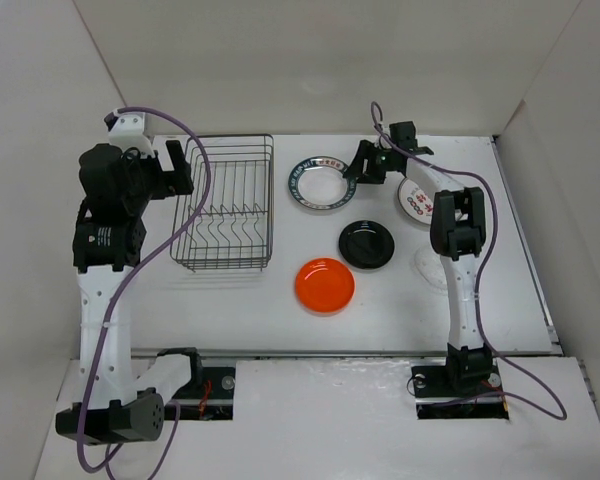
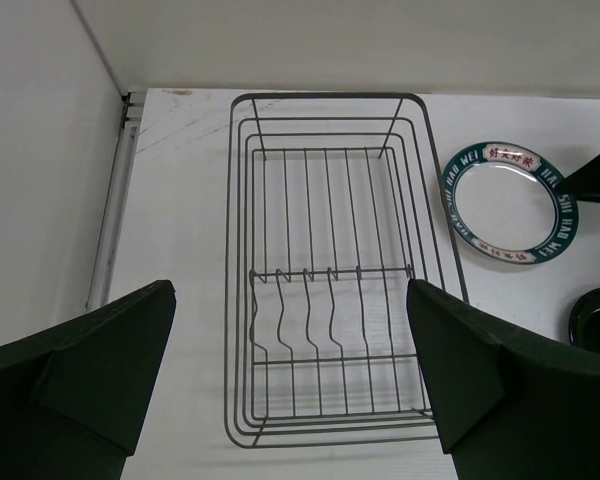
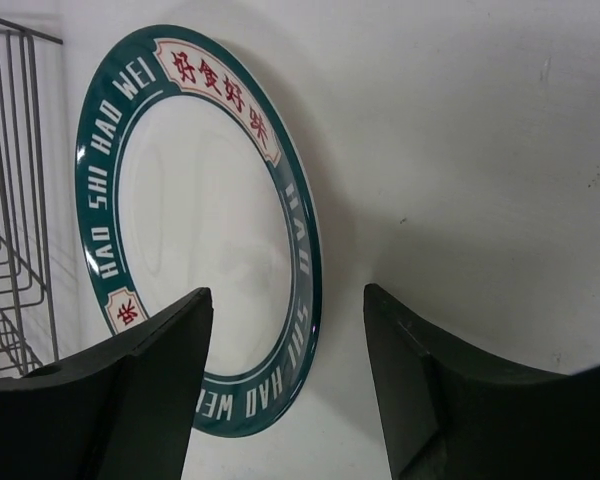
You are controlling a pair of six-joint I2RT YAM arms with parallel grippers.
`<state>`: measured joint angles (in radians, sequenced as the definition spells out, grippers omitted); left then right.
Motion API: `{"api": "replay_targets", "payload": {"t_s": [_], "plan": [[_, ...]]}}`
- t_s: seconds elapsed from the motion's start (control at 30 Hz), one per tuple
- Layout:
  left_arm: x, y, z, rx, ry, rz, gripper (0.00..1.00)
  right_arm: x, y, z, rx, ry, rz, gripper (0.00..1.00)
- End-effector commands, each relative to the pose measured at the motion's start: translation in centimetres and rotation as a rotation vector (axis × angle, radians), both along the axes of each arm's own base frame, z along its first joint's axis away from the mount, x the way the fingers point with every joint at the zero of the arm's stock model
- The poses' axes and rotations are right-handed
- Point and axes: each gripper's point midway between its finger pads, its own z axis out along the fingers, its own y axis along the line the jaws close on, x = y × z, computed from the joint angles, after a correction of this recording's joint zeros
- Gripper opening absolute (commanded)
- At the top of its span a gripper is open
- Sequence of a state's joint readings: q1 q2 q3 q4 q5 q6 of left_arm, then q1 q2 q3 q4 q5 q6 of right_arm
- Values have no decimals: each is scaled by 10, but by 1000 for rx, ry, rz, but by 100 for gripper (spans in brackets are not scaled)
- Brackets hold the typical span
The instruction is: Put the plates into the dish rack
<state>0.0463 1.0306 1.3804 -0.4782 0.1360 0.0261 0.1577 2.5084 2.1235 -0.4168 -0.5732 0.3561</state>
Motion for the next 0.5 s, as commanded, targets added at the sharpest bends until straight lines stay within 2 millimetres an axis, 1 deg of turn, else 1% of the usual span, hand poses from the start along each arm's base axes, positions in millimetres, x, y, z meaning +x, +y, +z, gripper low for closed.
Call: {"api": "replay_targets", "payload": {"t_s": [0.0,0.03,0.07,0.1,0.13,0.17,0.2,0.23,0.27,0.3,0.33,0.4,0.43,0.47], "plan": [[2,-4,14,-3,-45,-28,100,-4,-2,-14,2,63,-12,66],[2,-4,14,-3,-45,-28,100,-4,-2,-14,2,63,-12,66],[2,-4,14,-3,-45,-28,100,-5,-2,-17,6,84,-20,60],[2,-4,14,-3,-45,-28,100,-8,-2,-26,2,107,-20,58],[2,-4,14,-3,-45,-28,100,-6,-2,-23,9,106,-28,56],[2,-4,14,-3,-45,-28,100,-6,-2,-29,8,116,-28,55],[2,-4,14,-3,-45,-28,100,-8,0,-34,18,135,-30,49],[2,-4,14,-3,-45,-28,100,-5,0,-29,25,128,-35,49],[2,-4,14,-3,-45,-28,100,-9,2,-34,34,150,-24,47],[2,-4,14,-3,-45,-28,100,-8,3,-37,38,158,-31,43],[2,-4,14,-3,-45,-28,100,-6,3,-34,40,148,-31,40],[2,-4,14,-3,-45,-28,100,-8,3,-35,38,158,-31,27],[5,-6,11,-6,-36,-37,100,-6,-4,-39,33,172,-54,13],[5,-6,11,-6,-35,-37,100,-5,-5,-40,25,171,-62,5]]}}
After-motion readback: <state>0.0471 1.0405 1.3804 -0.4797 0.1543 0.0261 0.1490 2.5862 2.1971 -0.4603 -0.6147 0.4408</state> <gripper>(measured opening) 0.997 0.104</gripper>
